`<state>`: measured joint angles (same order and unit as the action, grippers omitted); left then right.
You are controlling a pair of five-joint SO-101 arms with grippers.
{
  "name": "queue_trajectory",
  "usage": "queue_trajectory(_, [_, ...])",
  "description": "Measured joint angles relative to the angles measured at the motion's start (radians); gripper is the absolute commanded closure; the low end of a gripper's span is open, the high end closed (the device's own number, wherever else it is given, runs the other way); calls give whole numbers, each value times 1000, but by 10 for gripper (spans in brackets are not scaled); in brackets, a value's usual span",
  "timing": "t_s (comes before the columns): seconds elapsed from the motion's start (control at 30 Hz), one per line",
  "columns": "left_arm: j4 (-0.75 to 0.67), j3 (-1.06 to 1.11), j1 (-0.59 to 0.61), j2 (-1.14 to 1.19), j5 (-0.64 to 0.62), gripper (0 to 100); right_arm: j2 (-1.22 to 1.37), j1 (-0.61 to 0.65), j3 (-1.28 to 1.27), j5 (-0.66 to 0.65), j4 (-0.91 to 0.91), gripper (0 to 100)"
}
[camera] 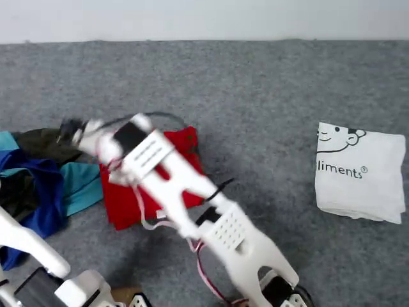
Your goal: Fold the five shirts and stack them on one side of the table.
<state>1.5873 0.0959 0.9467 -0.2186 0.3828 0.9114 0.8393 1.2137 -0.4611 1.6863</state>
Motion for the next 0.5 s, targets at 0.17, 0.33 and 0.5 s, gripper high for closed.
queue_trajectory(0.17, [0,0,0,0,0,985,133,-210,11,-32,-196,989])
queue_trajectory(0.33, [0,0,0,0,0,985,269,-336,11,-126,-279,989])
queue_trajectory(0.5, [0,0,0,0,0,985,276,-405,11,-144,-285,989])
